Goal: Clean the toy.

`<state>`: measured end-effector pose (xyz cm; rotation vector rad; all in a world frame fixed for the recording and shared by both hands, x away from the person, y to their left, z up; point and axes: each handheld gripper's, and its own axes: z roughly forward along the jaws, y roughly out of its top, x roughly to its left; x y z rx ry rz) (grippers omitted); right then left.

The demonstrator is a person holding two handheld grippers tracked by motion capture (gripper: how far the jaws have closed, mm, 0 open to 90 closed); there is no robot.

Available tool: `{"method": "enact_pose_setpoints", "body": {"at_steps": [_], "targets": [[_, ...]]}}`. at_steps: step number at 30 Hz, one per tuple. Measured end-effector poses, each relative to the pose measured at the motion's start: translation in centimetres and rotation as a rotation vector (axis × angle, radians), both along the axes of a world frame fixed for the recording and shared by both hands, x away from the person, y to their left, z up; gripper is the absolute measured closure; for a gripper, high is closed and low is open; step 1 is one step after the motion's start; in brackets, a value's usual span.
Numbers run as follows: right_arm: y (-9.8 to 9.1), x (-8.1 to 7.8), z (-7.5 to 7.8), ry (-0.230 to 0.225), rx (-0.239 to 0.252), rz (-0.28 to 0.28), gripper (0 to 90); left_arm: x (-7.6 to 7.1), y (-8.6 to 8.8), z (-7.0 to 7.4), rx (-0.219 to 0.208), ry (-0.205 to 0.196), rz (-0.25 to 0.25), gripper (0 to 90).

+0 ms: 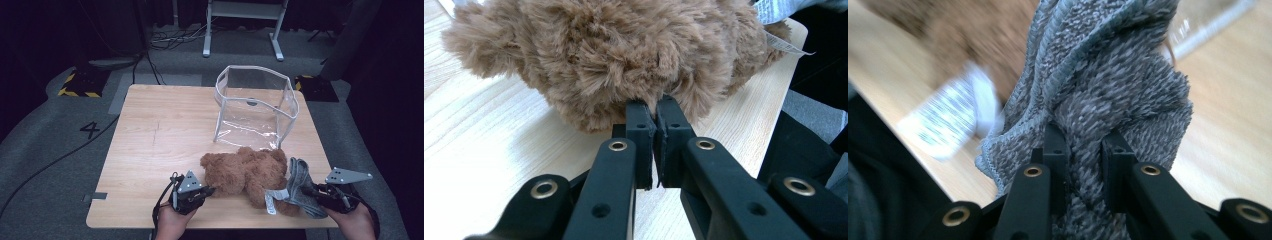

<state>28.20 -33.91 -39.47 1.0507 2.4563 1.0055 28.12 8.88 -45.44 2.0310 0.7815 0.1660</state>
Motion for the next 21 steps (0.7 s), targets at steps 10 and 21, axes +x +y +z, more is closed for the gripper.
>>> {"method": "enact_pose_setpoints", "body": {"at_steps": [10,21], "targets": [[6.3,0.1,1.8,-0.034,0.044,0.187,77.4,-0.1,-0.3,0.0,-0.002,-0.001,-0.027,86.3],[12.1,1.1,-2.1,0.007,-0.058,0.282,77.7,-0.6,-0.7,0.5,0.005,-0.039,-0.031,86.5]]}}
